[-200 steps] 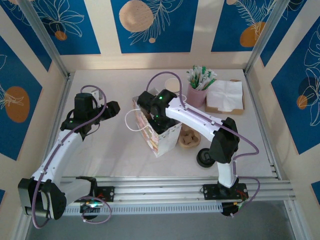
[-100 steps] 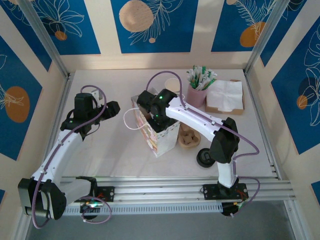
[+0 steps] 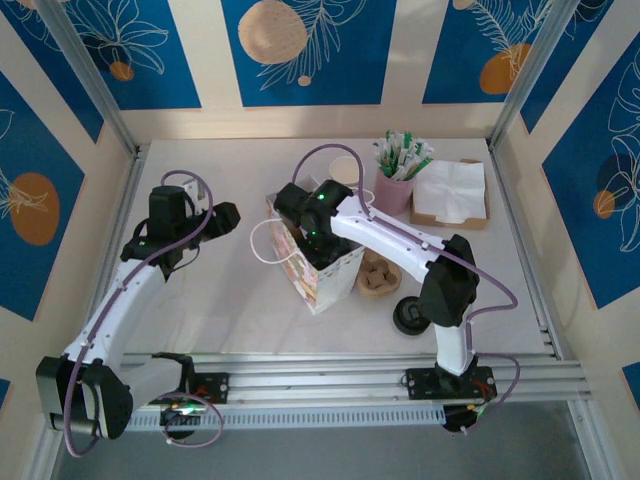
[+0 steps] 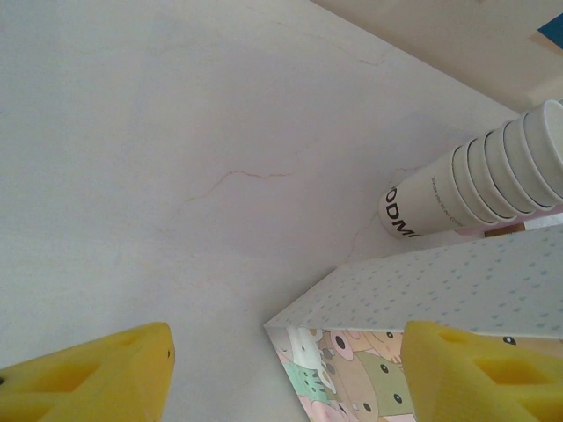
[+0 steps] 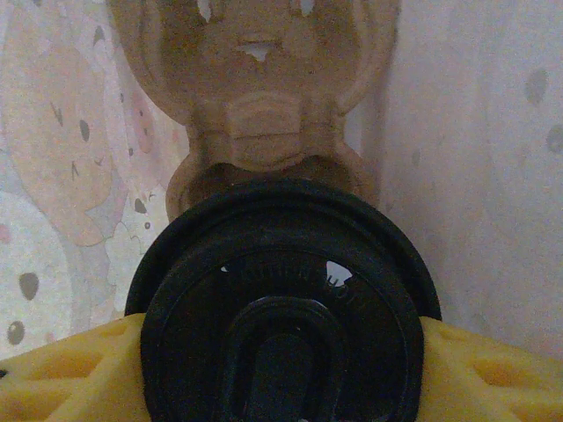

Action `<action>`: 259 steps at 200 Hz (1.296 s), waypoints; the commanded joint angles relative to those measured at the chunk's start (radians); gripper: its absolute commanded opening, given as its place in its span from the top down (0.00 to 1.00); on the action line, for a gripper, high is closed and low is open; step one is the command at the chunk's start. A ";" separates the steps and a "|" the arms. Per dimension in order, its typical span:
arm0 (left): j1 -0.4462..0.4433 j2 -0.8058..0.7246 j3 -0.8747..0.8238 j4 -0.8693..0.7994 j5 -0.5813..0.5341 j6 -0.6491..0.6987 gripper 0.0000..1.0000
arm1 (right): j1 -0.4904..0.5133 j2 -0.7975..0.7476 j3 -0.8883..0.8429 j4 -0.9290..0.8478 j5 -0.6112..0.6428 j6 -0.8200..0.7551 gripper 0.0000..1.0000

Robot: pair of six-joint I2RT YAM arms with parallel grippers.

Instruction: Pack the takeout coffee

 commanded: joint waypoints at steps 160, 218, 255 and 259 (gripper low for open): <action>0.002 0.011 -0.004 0.001 0.012 0.030 0.30 | 0.010 -0.096 -0.065 0.082 0.037 0.011 0.43; 0.002 0.015 -0.003 0.001 0.017 0.030 0.30 | 0.009 -0.069 -0.114 0.094 0.055 0.005 0.43; 0.002 0.019 -0.004 0.001 0.021 0.028 0.30 | 0.009 -0.048 -0.130 0.103 0.045 0.003 0.43; 0.002 0.019 -0.004 0.000 0.021 0.029 0.30 | 0.009 -0.047 -0.132 0.104 0.043 0.004 0.43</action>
